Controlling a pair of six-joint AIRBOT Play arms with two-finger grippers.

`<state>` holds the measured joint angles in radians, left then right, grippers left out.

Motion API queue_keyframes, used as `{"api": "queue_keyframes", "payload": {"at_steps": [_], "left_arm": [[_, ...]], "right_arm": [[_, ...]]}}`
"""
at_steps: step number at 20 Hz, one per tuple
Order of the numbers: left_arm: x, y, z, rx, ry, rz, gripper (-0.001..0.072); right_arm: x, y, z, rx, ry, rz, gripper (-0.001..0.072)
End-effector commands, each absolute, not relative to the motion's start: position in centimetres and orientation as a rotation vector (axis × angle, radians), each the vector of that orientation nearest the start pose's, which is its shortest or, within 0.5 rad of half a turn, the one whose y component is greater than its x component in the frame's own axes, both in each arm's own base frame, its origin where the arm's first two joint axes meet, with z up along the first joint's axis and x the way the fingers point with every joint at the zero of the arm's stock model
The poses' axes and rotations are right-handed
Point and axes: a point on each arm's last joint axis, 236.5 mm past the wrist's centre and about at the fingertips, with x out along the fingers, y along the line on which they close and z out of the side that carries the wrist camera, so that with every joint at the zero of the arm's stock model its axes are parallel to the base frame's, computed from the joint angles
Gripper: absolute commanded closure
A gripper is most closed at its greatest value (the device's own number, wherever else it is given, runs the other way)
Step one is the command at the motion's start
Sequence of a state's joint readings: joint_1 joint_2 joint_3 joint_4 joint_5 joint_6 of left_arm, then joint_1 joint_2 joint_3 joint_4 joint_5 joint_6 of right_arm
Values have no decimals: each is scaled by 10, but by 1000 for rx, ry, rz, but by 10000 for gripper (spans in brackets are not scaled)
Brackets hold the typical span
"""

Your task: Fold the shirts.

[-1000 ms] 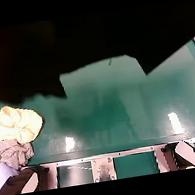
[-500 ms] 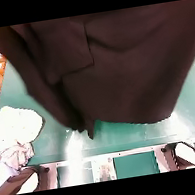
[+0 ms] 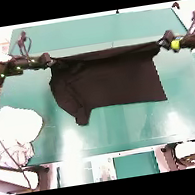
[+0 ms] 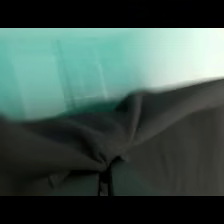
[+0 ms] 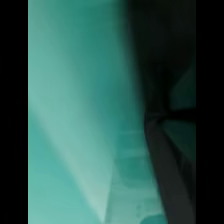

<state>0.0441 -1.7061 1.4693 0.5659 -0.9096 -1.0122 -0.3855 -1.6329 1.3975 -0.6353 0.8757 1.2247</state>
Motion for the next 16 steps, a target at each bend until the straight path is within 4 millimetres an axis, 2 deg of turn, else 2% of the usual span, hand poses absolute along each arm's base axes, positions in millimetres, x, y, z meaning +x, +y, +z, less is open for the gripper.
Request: {"api": "queue_keyframes", "payload": {"at_steps": [1, 2, 3, 6, 7, 8, 9, 11, 13, 16], "left_arm": [[561, -130, -4, -576, 862, -526, 259], [559, -128, -2, -591, 873, -532, 59], [554, -124, 2, -620, 900, -549, 61], [525, -89, 26, -737, 1022, -609, 62], [511, -76, 30, -761, 1070, -617, 62], [491, -62, 29, -759, 1138, -614, 107], [471, -52, 23, -749, 1219, -591, 159], [428, -40, 8, -737, 1341, -534, 162], [391, -42, -14, -746, 1381, -465, 161], [342, -53, -54, -794, 1426, -382, 161]], "right_arm": [[549, -59, -38, 865, 885, 93, 501], [548, -62, -38, 866, 885, 89, 459], [548, -65, -32, 867, 882, 99, 395], [531, -81, 0, 878, 897, 166, 399], [519, -88, 7, 871, 915, 177, 401], [503, -94, 10, 851, 948, 185, 405], [487, -100, 8, 832, 984, 176, 423], [455, -110, 0, 832, 1027, 128, 421], [424, -116, -9, 856, 1039, 98, 420], [388, -133, -25, 925, 1028, 14, 419]]}}
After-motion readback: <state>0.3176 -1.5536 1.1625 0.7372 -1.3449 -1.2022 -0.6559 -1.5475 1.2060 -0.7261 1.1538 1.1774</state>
